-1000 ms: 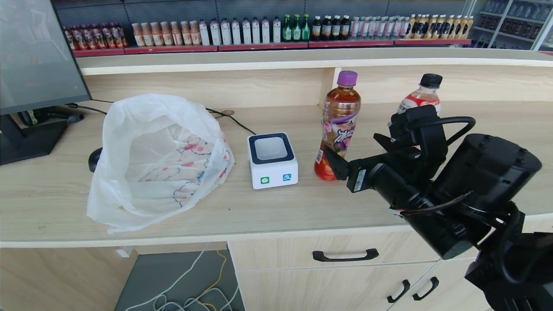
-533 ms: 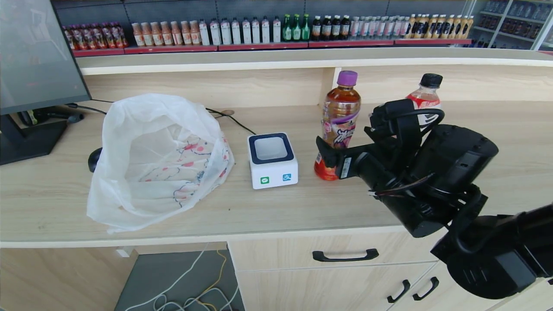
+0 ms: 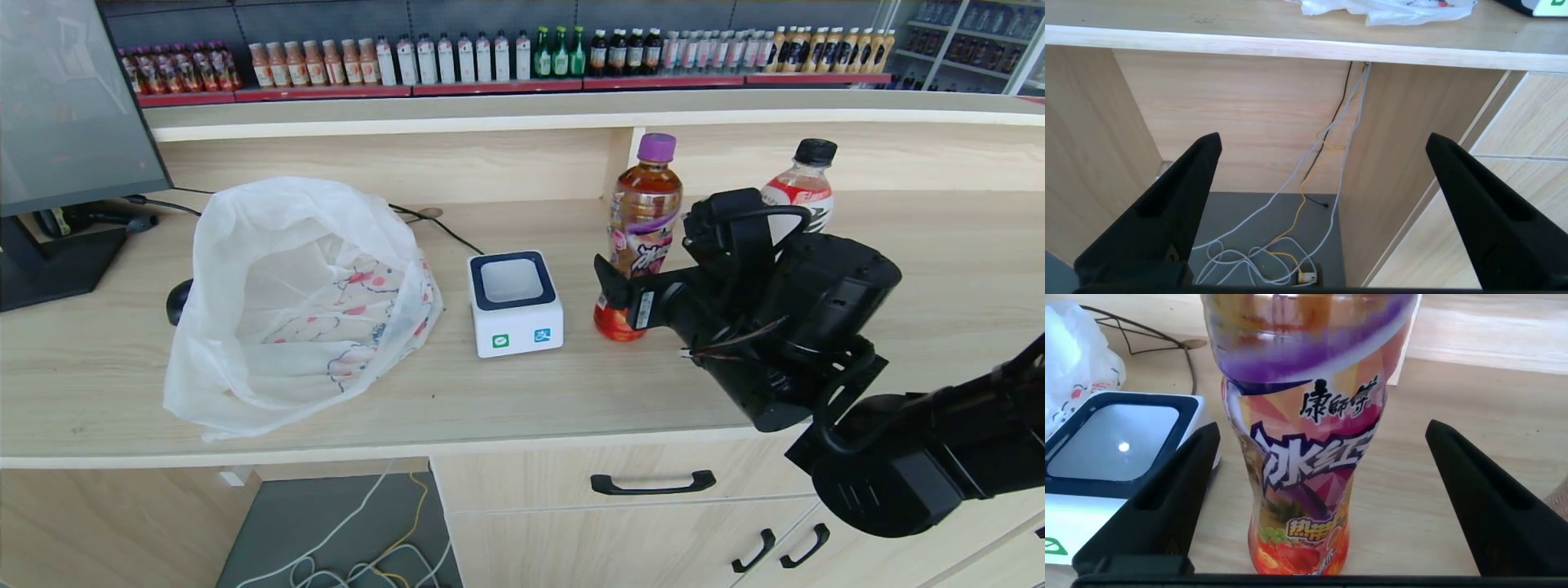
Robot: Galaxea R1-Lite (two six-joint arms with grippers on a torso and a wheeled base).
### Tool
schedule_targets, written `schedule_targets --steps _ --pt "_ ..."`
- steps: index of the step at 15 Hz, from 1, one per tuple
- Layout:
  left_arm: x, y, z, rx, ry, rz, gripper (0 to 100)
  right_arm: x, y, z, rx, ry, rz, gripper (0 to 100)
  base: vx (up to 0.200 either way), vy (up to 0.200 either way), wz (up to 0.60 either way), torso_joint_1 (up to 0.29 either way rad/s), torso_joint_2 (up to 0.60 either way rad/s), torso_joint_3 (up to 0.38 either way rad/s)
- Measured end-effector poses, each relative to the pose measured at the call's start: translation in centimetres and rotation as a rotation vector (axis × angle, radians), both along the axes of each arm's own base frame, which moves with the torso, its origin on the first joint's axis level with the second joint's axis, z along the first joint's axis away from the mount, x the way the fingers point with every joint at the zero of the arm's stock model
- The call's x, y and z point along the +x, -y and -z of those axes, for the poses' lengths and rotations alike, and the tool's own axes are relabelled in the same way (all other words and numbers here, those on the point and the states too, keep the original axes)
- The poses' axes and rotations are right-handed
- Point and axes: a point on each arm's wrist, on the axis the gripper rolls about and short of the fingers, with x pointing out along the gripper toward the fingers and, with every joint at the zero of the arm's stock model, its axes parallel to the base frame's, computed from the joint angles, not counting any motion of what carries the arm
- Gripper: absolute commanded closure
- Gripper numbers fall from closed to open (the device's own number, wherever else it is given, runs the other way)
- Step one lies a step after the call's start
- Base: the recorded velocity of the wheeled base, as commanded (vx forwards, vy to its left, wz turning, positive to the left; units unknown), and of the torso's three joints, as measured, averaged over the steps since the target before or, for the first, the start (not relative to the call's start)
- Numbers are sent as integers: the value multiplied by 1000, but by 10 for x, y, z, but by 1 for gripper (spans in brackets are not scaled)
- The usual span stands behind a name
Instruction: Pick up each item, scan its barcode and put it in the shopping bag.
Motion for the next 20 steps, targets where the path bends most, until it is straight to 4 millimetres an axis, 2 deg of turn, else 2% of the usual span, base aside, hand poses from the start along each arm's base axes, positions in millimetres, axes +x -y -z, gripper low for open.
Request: schedule_targets --steps 20 --pt "0 0 0 0 0 0 0 29 -8 2 17 25 27 0 0 0 0 0 0 0"
